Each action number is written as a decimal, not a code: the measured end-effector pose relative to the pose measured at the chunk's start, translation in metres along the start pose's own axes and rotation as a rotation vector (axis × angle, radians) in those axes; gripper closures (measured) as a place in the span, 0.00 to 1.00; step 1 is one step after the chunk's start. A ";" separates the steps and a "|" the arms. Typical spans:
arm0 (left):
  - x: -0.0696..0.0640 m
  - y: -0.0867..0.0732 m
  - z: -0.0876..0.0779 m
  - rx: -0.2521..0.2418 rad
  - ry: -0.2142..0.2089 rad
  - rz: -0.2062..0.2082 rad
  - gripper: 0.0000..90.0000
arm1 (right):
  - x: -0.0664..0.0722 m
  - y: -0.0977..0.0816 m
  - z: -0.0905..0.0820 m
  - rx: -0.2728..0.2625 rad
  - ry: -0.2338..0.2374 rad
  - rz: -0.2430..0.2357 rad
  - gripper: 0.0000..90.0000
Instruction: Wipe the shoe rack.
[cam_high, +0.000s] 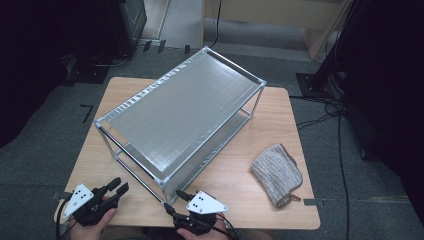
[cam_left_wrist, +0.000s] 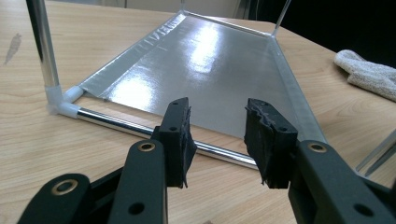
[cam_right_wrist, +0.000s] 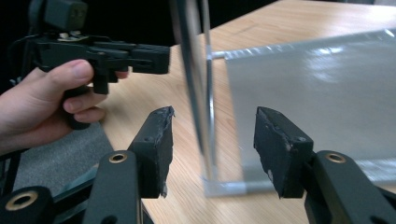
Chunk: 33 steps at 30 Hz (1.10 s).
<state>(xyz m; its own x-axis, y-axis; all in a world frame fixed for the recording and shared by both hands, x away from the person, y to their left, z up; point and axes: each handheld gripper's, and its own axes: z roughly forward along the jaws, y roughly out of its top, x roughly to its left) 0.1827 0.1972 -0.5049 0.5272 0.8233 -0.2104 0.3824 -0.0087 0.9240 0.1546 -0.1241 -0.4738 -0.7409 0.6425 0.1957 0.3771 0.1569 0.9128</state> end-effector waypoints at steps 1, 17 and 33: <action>0.000 0.000 0.000 0.000 0.001 -0.001 0.67 | 0.002 0.000 0.002 -0.001 0.003 -0.006 0.54; 0.001 0.000 0.002 -0.004 0.025 0.014 0.71 | 0.013 -0.003 0.020 -0.006 -0.061 -0.076 0.91; 0.014 0.004 0.009 -0.052 0.088 -0.007 0.76 | -0.001 -0.018 -0.017 -0.022 -0.078 -0.073 0.91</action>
<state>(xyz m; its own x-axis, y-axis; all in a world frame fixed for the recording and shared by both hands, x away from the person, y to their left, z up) 0.1984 0.2040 -0.5072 0.4553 0.8698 -0.1901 0.3447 0.0247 0.9384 0.1390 -0.1404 -0.4837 -0.7203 0.6864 0.1002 0.3104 0.1898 0.9315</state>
